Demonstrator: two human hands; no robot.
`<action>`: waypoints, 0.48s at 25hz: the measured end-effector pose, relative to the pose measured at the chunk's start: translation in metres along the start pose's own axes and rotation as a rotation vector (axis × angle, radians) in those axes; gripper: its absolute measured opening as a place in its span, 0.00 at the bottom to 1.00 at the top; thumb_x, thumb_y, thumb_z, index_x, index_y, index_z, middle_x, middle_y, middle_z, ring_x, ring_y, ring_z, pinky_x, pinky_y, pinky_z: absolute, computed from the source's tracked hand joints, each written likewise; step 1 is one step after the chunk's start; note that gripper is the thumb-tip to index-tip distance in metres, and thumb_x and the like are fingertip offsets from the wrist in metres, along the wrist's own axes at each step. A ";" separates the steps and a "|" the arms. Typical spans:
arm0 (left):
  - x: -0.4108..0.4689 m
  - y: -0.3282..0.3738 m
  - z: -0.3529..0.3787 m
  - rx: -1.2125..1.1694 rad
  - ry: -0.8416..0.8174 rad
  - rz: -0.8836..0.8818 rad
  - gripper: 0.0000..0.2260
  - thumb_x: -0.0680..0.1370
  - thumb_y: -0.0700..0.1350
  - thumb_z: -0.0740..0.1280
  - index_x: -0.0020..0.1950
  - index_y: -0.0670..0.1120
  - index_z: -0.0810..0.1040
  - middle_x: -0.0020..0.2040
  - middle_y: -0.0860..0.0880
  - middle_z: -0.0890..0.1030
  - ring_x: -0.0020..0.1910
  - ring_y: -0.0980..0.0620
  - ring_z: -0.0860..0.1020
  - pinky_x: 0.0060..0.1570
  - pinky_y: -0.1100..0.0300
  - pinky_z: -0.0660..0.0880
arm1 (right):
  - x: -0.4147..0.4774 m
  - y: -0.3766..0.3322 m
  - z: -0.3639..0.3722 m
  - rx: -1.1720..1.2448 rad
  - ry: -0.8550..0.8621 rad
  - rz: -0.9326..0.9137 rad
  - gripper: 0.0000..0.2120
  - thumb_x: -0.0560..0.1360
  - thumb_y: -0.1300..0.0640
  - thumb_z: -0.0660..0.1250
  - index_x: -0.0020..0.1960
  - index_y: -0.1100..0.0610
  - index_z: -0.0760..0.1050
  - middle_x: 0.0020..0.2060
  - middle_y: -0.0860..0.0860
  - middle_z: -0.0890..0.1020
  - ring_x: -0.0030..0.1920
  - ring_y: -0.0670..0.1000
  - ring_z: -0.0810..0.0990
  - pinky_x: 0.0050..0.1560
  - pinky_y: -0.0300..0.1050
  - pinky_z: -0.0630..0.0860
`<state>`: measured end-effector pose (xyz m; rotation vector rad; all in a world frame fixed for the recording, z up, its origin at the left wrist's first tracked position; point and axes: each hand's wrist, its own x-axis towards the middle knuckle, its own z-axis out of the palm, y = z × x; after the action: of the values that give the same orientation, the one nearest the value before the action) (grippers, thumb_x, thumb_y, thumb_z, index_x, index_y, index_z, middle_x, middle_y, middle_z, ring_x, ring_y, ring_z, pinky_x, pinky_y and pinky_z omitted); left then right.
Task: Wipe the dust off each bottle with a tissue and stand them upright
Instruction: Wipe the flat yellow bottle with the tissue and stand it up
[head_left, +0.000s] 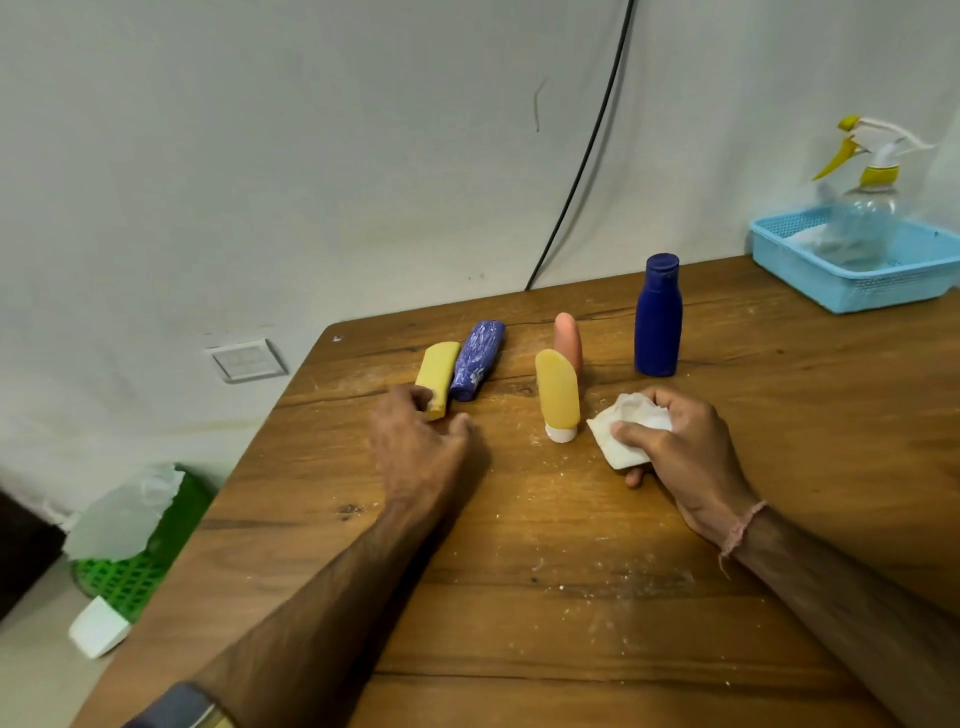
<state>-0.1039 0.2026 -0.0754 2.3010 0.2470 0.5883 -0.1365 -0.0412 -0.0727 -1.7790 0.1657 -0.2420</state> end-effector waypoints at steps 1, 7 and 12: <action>0.012 -0.008 -0.004 0.077 0.019 -0.095 0.28 0.70 0.57 0.76 0.65 0.50 0.72 0.63 0.48 0.75 0.63 0.48 0.72 0.65 0.46 0.71 | -0.004 0.001 -0.002 -0.001 -0.002 -0.003 0.10 0.73 0.60 0.73 0.54 0.54 0.79 0.43 0.52 0.83 0.28 0.51 0.81 0.29 0.45 0.77; 0.046 -0.025 0.005 0.246 -0.152 -0.281 0.42 0.66 0.70 0.72 0.71 0.45 0.70 0.70 0.43 0.73 0.71 0.42 0.67 0.70 0.40 0.62 | -0.027 0.001 -0.007 0.003 -0.016 -0.020 0.08 0.73 0.60 0.73 0.50 0.52 0.79 0.42 0.54 0.83 0.27 0.51 0.80 0.28 0.45 0.75; 0.035 -0.032 -0.006 0.170 -0.112 -0.256 0.35 0.68 0.62 0.76 0.68 0.46 0.73 0.67 0.44 0.76 0.68 0.44 0.70 0.69 0.44 0.65 | -0.050 -0.005 -0.012 0.030 -0.033 -0.040 0.05 0.73 0.62 0.73 0.46 0.54 0.80 0.40 0.56 0.84 0.27 0.53 0.80 0.29 0.48 0.77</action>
<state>-0.0765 0.2407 -0.0826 2.4046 0.5459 0.3173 -0.1882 -0.0388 -0.0689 -1.7568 0.1026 -0.2425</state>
